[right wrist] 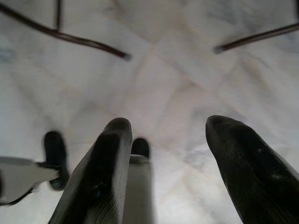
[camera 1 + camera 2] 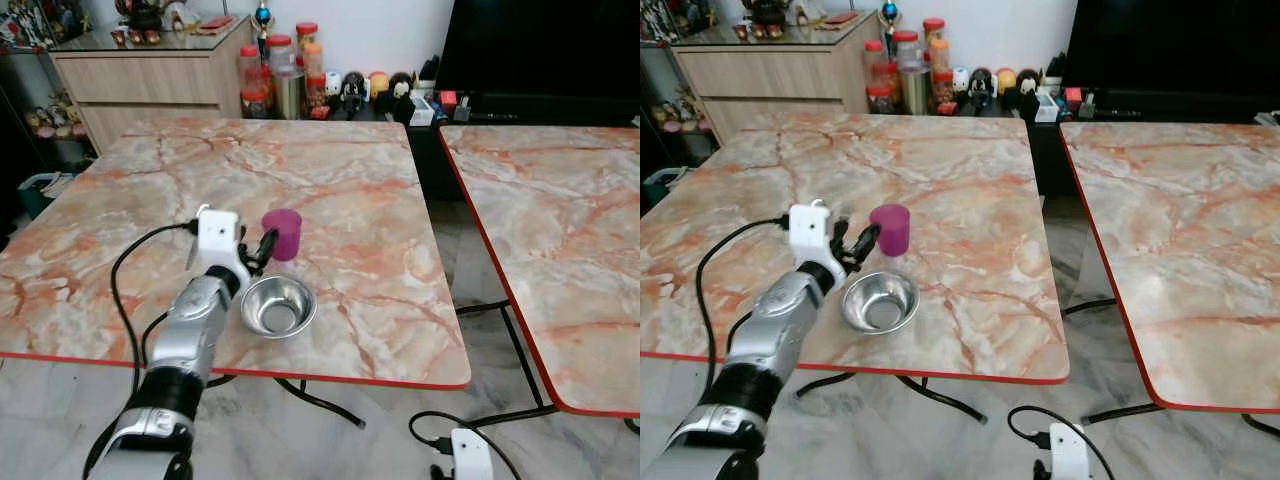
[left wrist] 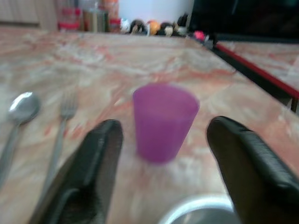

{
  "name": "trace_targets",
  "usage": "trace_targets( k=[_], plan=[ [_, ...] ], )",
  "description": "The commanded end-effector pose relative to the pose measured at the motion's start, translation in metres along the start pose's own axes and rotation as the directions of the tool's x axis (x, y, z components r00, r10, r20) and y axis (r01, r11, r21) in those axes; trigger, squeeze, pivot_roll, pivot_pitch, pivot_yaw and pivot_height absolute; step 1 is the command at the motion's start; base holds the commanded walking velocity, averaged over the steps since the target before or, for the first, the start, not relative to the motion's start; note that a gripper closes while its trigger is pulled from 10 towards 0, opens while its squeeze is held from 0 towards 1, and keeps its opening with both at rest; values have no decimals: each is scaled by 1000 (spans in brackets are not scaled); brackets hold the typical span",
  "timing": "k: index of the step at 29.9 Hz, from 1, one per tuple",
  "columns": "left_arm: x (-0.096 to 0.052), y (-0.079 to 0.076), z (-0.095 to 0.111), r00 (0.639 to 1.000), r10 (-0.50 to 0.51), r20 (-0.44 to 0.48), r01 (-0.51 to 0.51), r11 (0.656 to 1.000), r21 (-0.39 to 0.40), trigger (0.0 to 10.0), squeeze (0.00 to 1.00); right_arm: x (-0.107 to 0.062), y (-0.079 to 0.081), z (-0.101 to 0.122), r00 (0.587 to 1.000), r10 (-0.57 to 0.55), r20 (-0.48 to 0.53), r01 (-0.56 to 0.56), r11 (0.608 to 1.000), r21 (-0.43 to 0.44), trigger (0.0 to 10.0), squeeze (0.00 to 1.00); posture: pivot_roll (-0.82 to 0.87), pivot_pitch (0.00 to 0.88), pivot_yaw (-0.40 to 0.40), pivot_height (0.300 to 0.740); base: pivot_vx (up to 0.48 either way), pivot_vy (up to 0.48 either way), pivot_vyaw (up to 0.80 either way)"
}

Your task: Setting the table

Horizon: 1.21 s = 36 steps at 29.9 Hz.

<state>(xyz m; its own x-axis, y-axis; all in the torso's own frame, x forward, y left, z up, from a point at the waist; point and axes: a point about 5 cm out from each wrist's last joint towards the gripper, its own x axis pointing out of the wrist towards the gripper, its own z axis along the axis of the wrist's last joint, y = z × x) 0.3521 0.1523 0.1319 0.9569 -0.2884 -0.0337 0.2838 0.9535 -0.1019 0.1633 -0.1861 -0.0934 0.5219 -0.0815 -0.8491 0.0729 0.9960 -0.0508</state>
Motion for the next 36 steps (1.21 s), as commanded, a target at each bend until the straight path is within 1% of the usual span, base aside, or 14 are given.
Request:
trace_targets(
  k=[1,3,4,6,7,8,9,12,14,16,21,26,31,36],
  plan=[
    [-1,-3,3,999,-40,-12,40,999,-14,10000,1000,0,-2,0,1000,-5,2,5,1000,-1,10000,0,46,0,9,740,0,0,0],
    [-6,-3,-1,995,-75,-64,73,997,-27,10000,1000,0,-2,0,1000,-2,1,2,1000,-6,10000,0,50,0,8,740,0,0,0],
    [-6,-3,-1,995,-75,-64,73,997,-27,10000,1000,0,-2,0,1000,-2,1,2,1000,-6,10000,0,50,0,8,740,0,0,0],
    [-10,-6,-10,978,-134,-157,130,991,-38,10000,1000,0,-2,-1,1000,0,0,0,1000,-12,10000,0,56,0,5,740,0,0,0],
    [-10,-6,-10,978,-134,-157,130,991,-38,10000,1000,0,-2,-1,1000,0,0,0,1000,-12,10000,0,56,0,5,740,0,0,0],
    [-11,-8,-14,970,-152,-189,149,988,-27,10000,122,0,-1,-1,1000,1,0,-1,1000,-13,10000,0,52,0,7,740,0,0,0],
    [-12,-9,-18,966,-147,-211,143,989,-37,10000,0,0,-1,0,1000,1,1,-1,1000,-13,10000,0,52,0,7,740,0,0,0],
    [-13,-9,-23,961,-129,-243,124,992,-34,10000,0,0,-1,2,1000,1,5,-1,1000,-12,10000,0,49,0,6,740,0,0,0],
    [-14,-7,-29,949,-109,-296,112,994,-6,10000,0,0,-1,3,1000,6,8,-6,999,-31,10000,0,49,0,4,740,0,0,0],
    [-16,-5,-32,945,-86,-315,86,996,-14,10000,0,0,-1,3,1000,6,8,-5,1000,-30,10000,0,49,0,4,740,0,0,0],
    [-15,-2,-24,960,-60,-273,51,998,-40,10000,0,0,-3,1,1000,2,6,-2,1000,-25,10000,0,49,0,0,740,0,0,0],
    [-14,5,-5,979,-19,-204,11,999,-39,10000,0,0,-4,0,1000,0,2,0,1000,-25,10000,0,48,0,-2,740,0,0,0],
    [-16,13,-5,976,14,-219,-17,1000,-8,10000,0,0,-4,1,1000,0,4,0,1000,-25,10000,0,50,0,-2,740,0,0,0],
    [-22,17,-21,955,19,-297,-23,1000,-12,10000,0,0,-3,2,1000,3,5,-3,1000,-27,10000,0,51,0,-4,740,0,0,0]
  ],
)
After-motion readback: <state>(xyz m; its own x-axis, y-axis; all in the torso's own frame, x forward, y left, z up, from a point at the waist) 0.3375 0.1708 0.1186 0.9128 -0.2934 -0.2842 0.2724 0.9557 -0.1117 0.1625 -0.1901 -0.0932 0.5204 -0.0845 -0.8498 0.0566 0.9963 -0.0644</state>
